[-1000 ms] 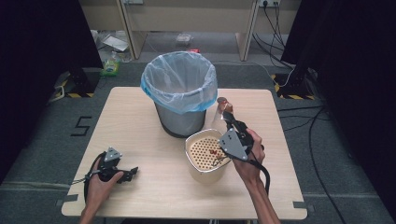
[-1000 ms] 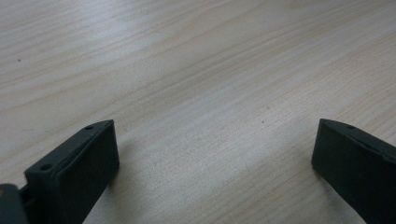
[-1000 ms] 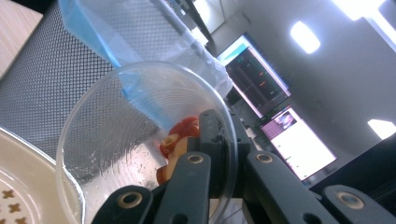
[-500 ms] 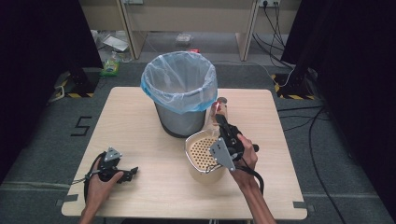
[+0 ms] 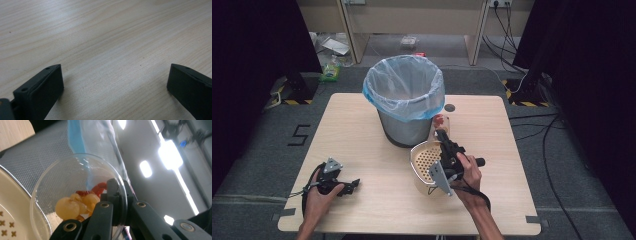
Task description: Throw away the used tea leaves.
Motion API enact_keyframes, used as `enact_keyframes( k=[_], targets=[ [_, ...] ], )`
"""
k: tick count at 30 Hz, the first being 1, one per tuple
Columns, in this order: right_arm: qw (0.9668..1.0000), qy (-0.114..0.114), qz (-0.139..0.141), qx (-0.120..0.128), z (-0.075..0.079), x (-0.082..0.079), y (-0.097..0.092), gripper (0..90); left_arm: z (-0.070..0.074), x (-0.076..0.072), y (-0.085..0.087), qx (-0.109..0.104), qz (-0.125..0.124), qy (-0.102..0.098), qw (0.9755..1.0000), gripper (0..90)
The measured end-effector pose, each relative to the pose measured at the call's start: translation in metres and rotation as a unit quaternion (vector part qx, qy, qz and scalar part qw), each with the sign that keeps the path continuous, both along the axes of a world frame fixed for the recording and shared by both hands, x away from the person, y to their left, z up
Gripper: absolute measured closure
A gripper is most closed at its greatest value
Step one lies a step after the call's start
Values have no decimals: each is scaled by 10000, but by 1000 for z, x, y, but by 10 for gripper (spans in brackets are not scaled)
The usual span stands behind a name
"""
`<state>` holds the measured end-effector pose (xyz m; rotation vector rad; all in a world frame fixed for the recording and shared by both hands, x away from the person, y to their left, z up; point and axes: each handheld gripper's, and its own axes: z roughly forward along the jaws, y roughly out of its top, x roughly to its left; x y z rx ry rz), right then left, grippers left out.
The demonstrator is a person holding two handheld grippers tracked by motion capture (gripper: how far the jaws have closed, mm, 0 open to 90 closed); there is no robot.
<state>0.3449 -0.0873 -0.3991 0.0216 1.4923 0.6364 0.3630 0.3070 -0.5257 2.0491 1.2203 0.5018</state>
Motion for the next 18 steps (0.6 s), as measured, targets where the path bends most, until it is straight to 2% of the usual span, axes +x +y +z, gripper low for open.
enact_keyframes(
  k=[1, 2, 4, 6, 7, 9, 11, 12, 14, 15, 17, 18],
  targets=[
    [9998, -141, 59, -109, -1, -3, 2, 900, 0, 0, 0, 1, 0, 1, 10000, 0],
    [9998, -69, -43, -177, -5, 0, 4, 900, 0, 0, 0, 1, 0, 1, 10000, 0],
    [9992, -230, -21, -317, -5, -2, 4, 900, 0, 0, 0, 1, 0, 0, 10000, 0],
    [9994, -191, -32, -297, -5, -2, 4, 900, 0, 0, 0, -8, -3, 4, 10000, 0],
    [9991, -311, 14, -303, -4, -5, 5, 900, 0, 0, 0, -2, 0, 11, 10000, 0],
    [9992, -238, -97, -304, -6, 0, 4, 900, 0, 0, 0, -1, 1, 4, 10000, 0],
    [9983, -387, -66, -432, -6, -2, 5, 900, 0, 0, 0, -6, 0, 7, 10000, 0],
    [9985, -367, -87, -402, -6, -2, 5, 900, 0, 0, 0, -4, 1, 13, 10000, 0],
    [9979, -478, -47, -424, -4, -4, 5, 900, 0, 0, 0, 1, 0, 0, 10000, 0],
    [9981, -445, -94, -408, -3, -3, 4, 900, 0, 0, 0, 1, 0, 0, 10000, 0],
    [9973, -593, -79, -424, -2, -4, 4, 900, 0, 0, 0, -6, 0, 5, 10000, 0],
    [9973, -593, -79, -424, -2, -4, 4, 900, 0, 0, 0, -6, 0, 5, 10000, 0]
  ],
)
